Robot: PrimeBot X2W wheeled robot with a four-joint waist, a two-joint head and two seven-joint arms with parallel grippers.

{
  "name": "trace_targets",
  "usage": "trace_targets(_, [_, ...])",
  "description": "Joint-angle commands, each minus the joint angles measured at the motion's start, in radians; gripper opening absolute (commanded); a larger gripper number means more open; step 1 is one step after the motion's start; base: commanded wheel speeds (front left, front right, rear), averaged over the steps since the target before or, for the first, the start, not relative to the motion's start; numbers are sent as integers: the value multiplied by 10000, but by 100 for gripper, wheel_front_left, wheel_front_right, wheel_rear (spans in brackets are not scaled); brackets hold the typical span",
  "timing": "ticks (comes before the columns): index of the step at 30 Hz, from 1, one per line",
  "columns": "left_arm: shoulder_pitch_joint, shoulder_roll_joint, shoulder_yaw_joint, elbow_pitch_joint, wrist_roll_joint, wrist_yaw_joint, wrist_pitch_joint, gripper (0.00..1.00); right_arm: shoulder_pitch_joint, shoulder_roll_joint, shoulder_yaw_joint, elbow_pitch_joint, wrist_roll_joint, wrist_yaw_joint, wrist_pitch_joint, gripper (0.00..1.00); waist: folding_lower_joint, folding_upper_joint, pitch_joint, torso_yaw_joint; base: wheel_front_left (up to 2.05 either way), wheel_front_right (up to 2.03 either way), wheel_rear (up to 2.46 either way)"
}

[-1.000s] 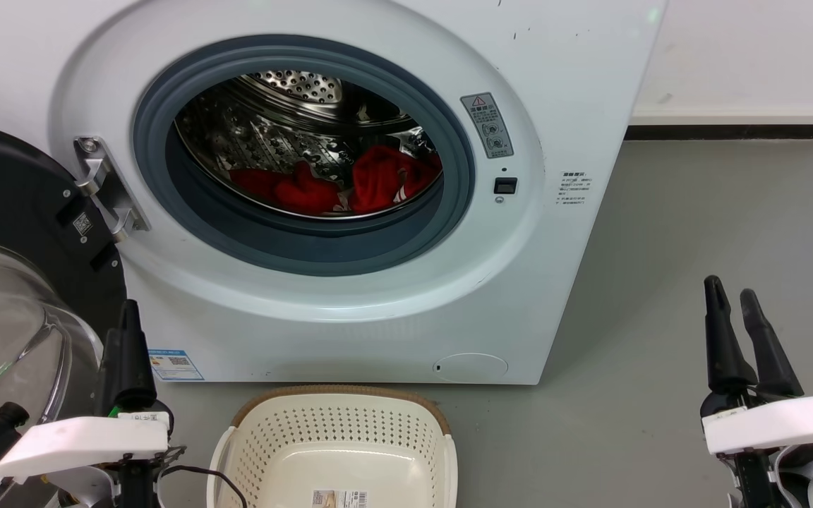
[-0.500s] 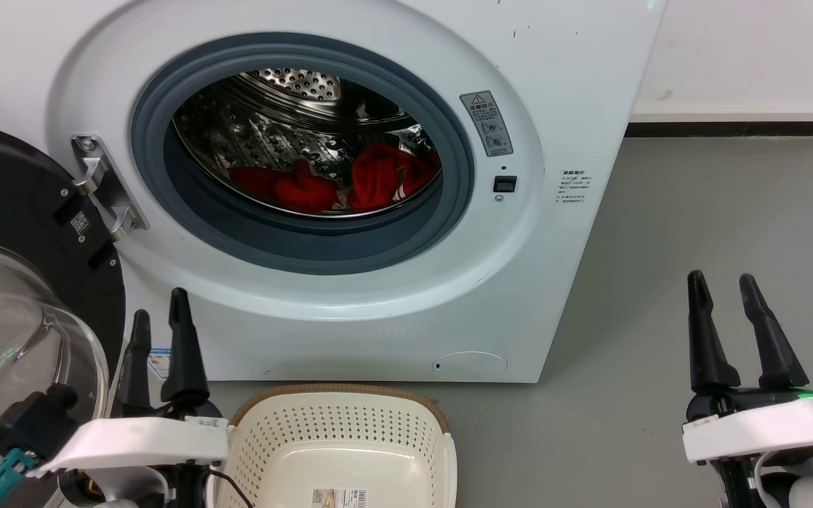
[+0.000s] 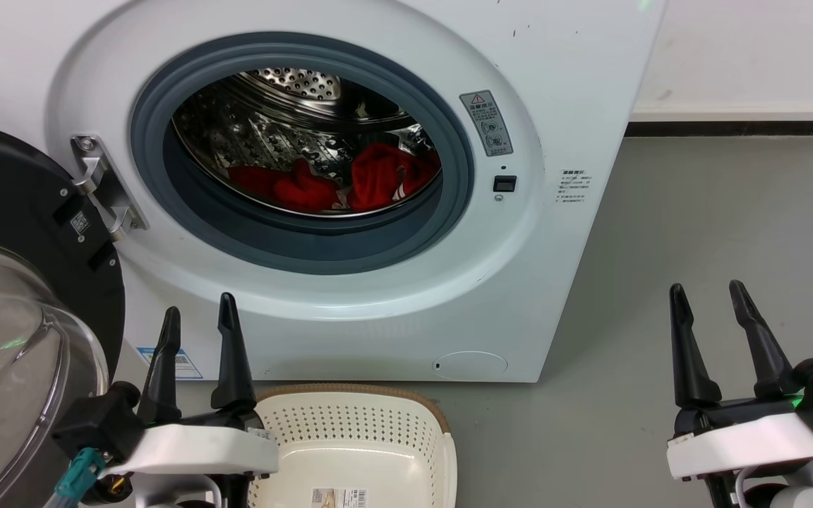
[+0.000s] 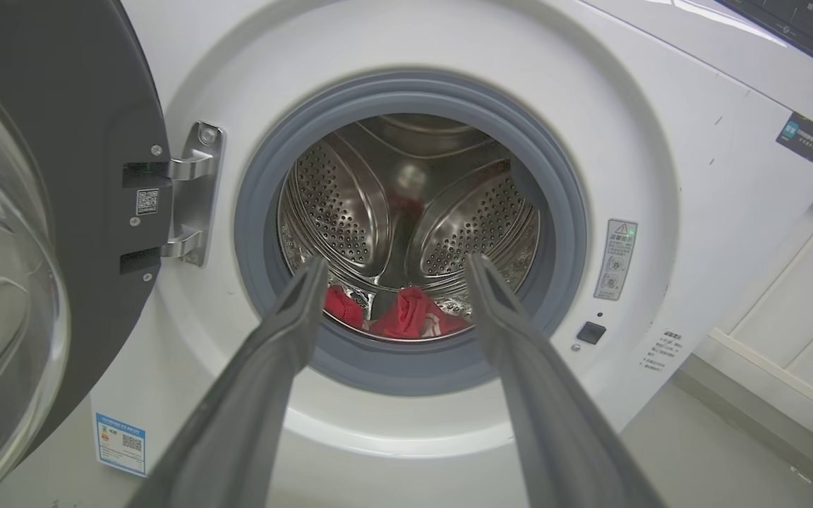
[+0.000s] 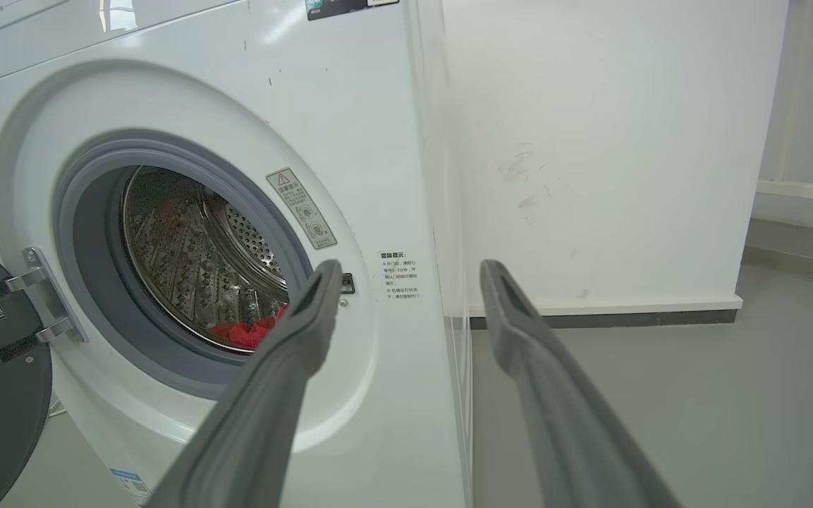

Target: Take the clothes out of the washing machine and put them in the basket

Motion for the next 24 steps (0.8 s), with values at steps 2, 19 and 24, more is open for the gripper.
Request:
trace_targets(2, [-17,135,-168,-112,397,156,-115,100,-5,-57,61,-101,-374,-1,-118,100,0,0,7,-8,0,0,0])
trace_targets(19, [331,128,-535,1020,1559,205,-506,100,345,-63,218,592,-1793,-1,-501,100,0,0,-49,-52,0,0,0])
trace_targets(24, [323,109,-635,1225,2251,253,-609,100,395,-65,235,671,-2266,-1,-607,100,0,0,-74,-65,0,0,0])
